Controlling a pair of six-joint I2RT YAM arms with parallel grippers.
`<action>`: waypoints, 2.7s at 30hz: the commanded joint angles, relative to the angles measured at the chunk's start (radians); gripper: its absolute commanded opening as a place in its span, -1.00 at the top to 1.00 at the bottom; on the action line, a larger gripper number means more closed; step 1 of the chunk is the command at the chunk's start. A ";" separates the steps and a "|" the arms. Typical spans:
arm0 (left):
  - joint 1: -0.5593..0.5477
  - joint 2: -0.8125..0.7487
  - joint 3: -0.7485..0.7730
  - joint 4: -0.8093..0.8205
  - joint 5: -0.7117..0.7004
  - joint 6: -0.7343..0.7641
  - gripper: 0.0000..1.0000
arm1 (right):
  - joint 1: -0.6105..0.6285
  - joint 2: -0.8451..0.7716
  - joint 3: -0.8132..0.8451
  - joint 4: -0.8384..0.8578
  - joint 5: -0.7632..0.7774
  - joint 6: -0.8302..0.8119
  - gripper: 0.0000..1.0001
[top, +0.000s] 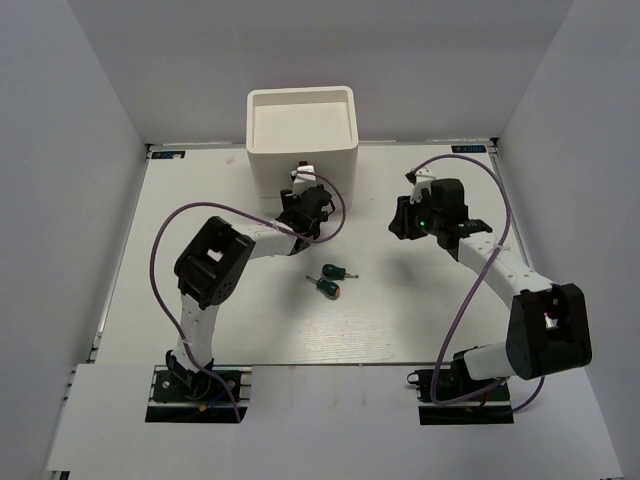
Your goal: Sort the tools into containers
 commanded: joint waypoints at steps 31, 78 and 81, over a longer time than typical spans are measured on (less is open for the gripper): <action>0.000 -0.019 -0.033 0.082 0.006 0.009 1.00 | -0.042 0.030 0.027 0.036 -0.073 0.015 0.30; -0.010 0.024 0.020 0.102 -0.023 0.102 -0.09 | -0.044 0.044 0.006 0.051 -0.082 0.008 0.29; -0.001 0.024 0.020 0.102 -0.023 0.102 -0.09 | -0.045 0.048 0.007 0.050 -0.084 0.004 0.29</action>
